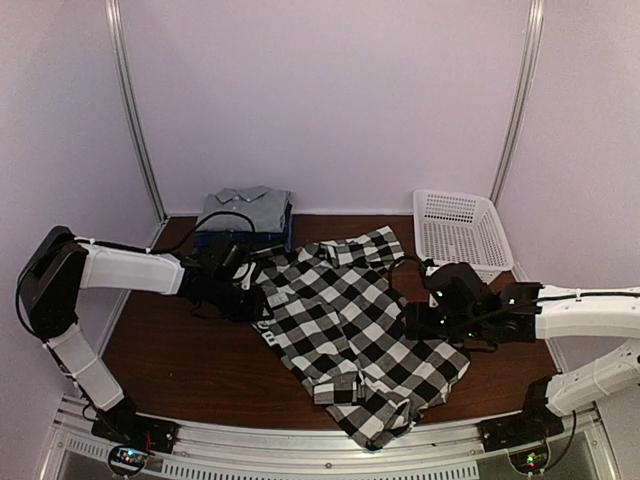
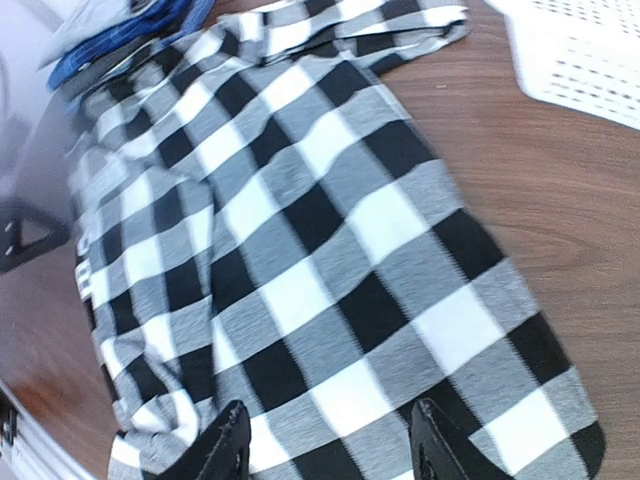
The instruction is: Fold and stack the long sleeve shirts
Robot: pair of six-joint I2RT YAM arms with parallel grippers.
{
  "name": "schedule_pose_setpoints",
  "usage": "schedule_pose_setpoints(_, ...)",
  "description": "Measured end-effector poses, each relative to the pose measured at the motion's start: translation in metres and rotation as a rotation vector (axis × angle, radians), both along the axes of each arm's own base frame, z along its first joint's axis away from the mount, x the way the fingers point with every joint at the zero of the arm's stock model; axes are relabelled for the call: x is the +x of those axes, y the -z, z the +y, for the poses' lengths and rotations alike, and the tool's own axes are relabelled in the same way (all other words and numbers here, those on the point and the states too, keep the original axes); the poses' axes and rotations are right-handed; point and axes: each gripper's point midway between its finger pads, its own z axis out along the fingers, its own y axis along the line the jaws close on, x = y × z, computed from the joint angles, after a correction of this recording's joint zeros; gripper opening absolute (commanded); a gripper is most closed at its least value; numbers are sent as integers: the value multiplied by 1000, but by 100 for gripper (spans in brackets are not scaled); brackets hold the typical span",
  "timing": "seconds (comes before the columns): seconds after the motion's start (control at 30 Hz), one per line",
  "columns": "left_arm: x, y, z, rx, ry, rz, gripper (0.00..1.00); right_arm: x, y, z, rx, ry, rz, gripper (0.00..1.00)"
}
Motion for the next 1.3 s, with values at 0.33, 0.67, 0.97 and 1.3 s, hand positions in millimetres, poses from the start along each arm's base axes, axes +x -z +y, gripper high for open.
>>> schedule_pose_setpoints(0.33,9,17,4,30,-34,20,35,-74,4,143,-127,-441,-27,69)
schedule_pose_setpoints(0.67,51,32,30,53,-141,11,35,-122,60,215,-280,-644,6,75)
schedule_pose_setpoints(0.97,69,32,33,46,-158,-5,35,-114,93,202,-439,-598,19,64)
schedule_pose_setpoints(1.3,71,31,32,39,-151,-4,35,-108,93,195,-473,-543,7,27)
